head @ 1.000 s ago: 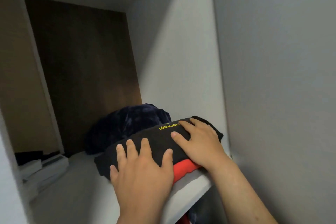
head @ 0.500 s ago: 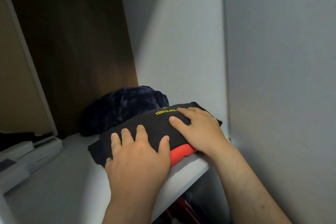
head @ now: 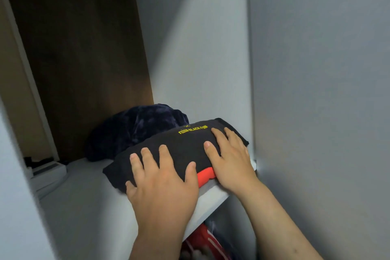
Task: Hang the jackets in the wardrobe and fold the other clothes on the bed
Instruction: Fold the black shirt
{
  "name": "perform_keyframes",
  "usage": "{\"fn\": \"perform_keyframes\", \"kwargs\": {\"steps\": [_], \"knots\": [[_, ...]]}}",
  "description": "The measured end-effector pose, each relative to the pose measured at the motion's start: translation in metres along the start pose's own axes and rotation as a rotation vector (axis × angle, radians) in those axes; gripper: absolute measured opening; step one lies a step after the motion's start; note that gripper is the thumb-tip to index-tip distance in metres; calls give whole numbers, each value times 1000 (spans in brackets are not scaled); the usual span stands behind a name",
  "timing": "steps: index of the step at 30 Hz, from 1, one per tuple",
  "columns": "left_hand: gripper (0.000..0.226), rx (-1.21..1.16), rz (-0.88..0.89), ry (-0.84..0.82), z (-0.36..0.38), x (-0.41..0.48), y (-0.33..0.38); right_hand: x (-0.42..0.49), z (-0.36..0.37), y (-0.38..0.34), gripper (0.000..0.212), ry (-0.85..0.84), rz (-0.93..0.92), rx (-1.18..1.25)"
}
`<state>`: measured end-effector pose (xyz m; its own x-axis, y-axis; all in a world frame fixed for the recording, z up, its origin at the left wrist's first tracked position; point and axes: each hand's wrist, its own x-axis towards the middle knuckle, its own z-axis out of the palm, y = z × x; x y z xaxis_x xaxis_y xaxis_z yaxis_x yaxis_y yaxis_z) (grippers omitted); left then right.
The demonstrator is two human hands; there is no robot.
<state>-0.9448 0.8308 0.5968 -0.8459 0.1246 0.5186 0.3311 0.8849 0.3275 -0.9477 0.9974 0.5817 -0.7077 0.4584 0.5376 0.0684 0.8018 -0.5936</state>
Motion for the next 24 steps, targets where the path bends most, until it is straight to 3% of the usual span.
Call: {"fn": "perform_keyframes", "kwargs": {"steps": [9,12,15,18,24], "knots": [[73,-137,44,7,-4,-12,4,-67,-28,-1,68,-105,114,-109],[79,-134,109,-34,-11,-22,6,-97,-53,-12,60,-86,118,-181],[88,-182,266,-67,-16,-51,-2,-138,-70,-15,54,-58,138,-289],[82,-434,487,-79,-12,-86,-20,-185,-79,-14,61,-44,193,-385],[76,-611,776,-348,3,-134,-48,-293,-88,-19,57,22,286,-372]]}}
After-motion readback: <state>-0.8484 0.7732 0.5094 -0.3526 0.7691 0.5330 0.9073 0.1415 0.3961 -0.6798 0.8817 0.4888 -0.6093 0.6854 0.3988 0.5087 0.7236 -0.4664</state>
